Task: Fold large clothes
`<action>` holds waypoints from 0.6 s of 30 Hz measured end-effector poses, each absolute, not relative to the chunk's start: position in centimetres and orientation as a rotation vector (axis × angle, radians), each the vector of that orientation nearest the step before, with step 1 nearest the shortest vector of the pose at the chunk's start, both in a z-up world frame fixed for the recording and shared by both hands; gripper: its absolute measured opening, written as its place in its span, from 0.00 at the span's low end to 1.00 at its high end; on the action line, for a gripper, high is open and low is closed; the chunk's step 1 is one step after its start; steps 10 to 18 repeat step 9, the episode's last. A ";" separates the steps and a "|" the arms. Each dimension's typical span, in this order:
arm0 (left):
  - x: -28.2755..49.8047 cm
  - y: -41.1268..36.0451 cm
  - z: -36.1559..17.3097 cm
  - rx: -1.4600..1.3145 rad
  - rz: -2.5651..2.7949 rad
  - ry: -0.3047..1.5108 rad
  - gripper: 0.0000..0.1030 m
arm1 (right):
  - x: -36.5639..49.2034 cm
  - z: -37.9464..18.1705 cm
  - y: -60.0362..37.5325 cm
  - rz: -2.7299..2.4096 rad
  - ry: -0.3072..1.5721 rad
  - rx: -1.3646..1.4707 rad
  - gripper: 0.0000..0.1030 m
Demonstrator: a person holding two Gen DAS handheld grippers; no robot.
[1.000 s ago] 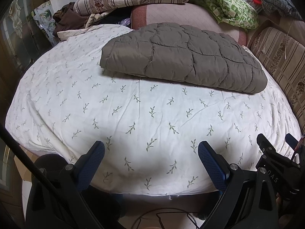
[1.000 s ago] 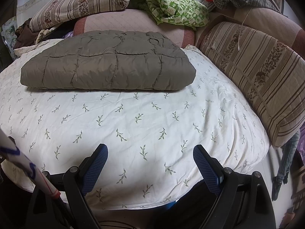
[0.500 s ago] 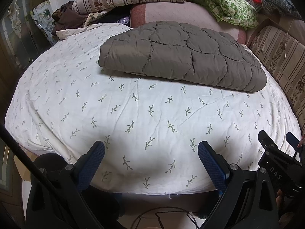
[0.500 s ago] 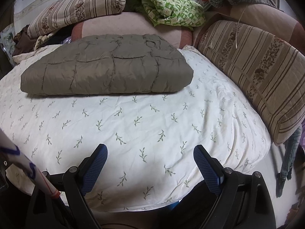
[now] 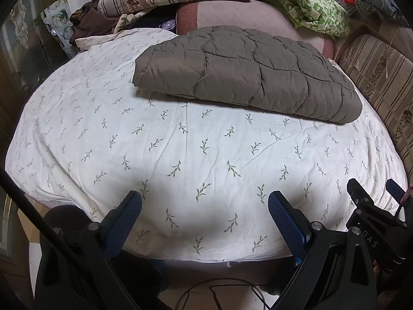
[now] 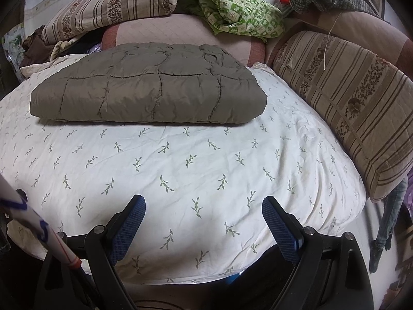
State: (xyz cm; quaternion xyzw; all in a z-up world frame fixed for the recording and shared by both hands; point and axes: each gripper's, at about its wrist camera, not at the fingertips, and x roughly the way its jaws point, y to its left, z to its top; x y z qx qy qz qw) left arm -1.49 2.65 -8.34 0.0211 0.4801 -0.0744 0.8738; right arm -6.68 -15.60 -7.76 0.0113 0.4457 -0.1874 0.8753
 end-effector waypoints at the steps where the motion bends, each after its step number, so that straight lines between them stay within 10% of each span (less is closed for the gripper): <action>1: -1.5 2.7 -8.4 0.043 -0.155 1.003 0.95 | -6.7 -7.8 -15.6 -0.390 0.931 0.025 0.92; 18: -1.7 2.6 -8.3 0.054 -0.158 0.994 0.95 | -6.8 -8.1 -15.8 -0.375 0.942 0.037 0.92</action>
